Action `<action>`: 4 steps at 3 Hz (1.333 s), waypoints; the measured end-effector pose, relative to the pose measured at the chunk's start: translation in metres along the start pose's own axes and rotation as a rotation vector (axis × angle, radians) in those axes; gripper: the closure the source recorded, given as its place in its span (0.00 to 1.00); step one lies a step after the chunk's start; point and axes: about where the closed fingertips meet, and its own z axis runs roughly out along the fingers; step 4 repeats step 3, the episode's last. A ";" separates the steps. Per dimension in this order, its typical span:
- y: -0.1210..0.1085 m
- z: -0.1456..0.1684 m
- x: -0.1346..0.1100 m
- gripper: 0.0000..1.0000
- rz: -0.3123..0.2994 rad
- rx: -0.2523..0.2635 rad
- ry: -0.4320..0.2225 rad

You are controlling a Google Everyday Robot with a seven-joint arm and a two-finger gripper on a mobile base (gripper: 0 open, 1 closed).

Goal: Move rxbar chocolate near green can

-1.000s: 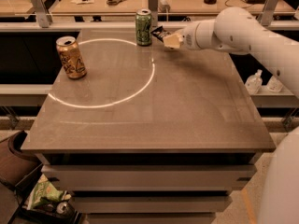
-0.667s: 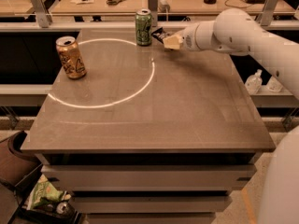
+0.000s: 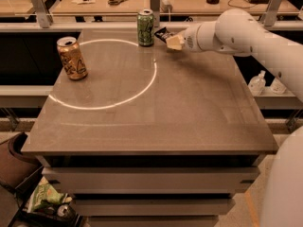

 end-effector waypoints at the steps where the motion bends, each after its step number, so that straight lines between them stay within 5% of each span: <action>1: 0.002 0.002 0.001 0.14 0.000 -0.004 0.001; 2: 0.004 0.004 0.001 0.00 0.000 -0.007 0.002; 4: 0.004 0.004 0.001 0.00 0.000 -0.007 0.003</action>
Offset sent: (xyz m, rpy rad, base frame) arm 0.0002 0.0022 -0.0013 0.0003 0.0019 0.0029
